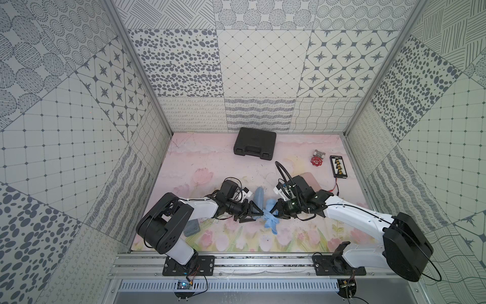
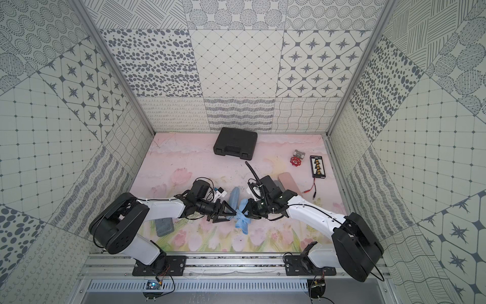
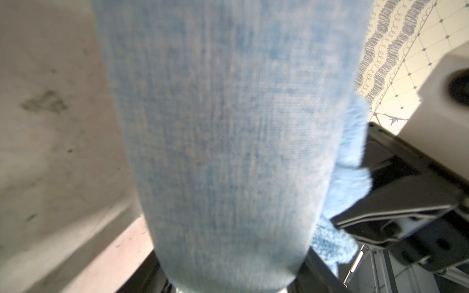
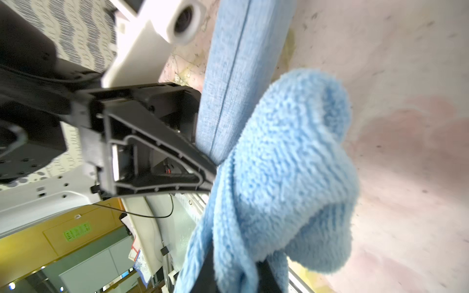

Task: Wipe the eyeglass case
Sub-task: Wipe the dirt from the eyeglass case.

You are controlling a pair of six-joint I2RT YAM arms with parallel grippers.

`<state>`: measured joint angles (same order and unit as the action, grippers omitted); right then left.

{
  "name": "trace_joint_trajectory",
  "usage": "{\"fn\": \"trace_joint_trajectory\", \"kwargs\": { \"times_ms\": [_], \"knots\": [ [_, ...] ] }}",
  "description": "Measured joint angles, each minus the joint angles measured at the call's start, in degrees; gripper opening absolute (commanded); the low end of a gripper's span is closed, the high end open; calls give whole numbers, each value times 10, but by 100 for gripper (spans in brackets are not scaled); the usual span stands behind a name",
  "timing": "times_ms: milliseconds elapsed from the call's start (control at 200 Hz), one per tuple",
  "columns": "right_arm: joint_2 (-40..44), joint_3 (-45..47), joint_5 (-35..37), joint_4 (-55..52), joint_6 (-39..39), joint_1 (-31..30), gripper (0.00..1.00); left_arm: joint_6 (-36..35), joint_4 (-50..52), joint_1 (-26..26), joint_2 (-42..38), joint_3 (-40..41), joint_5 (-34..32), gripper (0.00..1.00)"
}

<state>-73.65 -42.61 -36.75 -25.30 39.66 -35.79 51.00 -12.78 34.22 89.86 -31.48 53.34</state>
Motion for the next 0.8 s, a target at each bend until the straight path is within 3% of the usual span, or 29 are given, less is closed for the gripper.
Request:
{"fn": "trace_joint_trajectory", "kwargs": {
  "times_ms": [155, 355, 555, 801],
  "knots": [
    [-4, -57, 44, -75, -49, 83, 0, 0, -1, 0, 0, 3, -24, 22],
    [-106, -137, 196, -115, -71, 82, 0, -3, 6, 16, -2, 5, -51, 22],
    [-256, -216, 301, -116, -74, 19, 0, -8, 7, 29, -2, 5, -73, 22],
    [-272, -215, 258, -27, -67, -85, 0, -6, 3, 35, 12, 4, -73, 21]
  ]
}}
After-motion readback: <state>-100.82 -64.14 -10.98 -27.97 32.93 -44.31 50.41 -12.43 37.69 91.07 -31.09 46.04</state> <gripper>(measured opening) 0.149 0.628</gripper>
